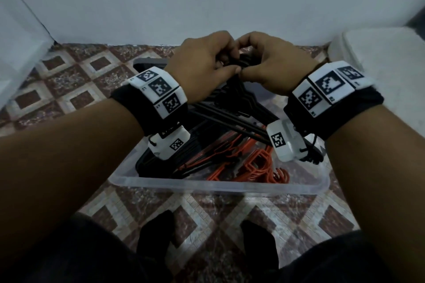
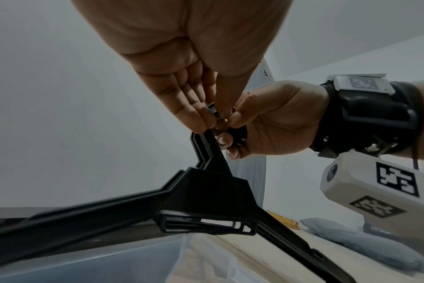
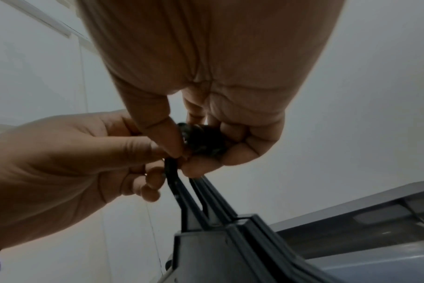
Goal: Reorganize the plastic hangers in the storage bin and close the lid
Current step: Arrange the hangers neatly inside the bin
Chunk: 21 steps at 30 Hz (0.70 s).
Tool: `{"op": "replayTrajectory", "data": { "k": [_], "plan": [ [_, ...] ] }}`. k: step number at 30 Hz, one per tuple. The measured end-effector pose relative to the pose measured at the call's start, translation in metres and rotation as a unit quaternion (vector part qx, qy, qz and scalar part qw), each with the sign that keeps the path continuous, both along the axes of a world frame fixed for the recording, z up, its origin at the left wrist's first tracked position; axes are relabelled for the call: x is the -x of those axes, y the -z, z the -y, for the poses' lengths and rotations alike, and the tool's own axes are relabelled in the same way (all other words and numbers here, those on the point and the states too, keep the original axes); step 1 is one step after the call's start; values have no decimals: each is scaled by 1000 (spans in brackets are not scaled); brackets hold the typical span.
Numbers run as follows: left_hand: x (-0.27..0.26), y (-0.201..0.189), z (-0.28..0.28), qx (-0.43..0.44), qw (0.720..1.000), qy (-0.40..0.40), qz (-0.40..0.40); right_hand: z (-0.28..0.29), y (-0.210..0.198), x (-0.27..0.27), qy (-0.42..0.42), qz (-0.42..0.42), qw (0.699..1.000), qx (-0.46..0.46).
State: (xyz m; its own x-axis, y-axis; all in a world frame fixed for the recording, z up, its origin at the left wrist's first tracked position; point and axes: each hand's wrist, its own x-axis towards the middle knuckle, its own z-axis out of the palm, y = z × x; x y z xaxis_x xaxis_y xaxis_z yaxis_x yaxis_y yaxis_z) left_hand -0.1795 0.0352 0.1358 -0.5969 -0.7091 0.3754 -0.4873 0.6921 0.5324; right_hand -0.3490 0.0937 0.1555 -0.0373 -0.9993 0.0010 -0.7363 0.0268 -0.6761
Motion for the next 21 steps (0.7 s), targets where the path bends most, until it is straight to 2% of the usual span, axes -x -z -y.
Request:
{"op": "replayTrajectory", "data": {
  "k": [4, 5, 7, 10, 12, 14, 15, 17, 21],
  "plan": [
    [0, 14, 3, -12, 999, 0, -50, 5, 5, 6, 55, -3, 998, 16],
    [-2, 20, 6, -23, 999, 7, -23, 7, 6, 8, 70, -3, 997, 18],
    [-5, 37, 11, -90, 986, 68, 123, 9, 8, 13, 83, -2, 996, 21],
    [7, 77, 7, -148, 906, 174, 357, 12, 10, 19, 91, -11, 995, 31],
    [25, 108, 2, -135, 857, 225, 444, 14, 12, 22, 106, -16, 993, 44],
    [46, 138, -2, -100, 827, 259, 490, 16, 14, 27, 123, -7, 991, 55],
    [57, 151, -4, -80, 822, 266, 497, 17, 16, 29, 128, -3, 990, 56],
    [78, 174, -6, -55, 831, 251, 494, 19, 17, 33, 132, -1, 990, 58],
    [105, 212, -10, -88, 835, 203, 503, 21, 20, 44, 144, 6, 988, 63]
  ]
}}
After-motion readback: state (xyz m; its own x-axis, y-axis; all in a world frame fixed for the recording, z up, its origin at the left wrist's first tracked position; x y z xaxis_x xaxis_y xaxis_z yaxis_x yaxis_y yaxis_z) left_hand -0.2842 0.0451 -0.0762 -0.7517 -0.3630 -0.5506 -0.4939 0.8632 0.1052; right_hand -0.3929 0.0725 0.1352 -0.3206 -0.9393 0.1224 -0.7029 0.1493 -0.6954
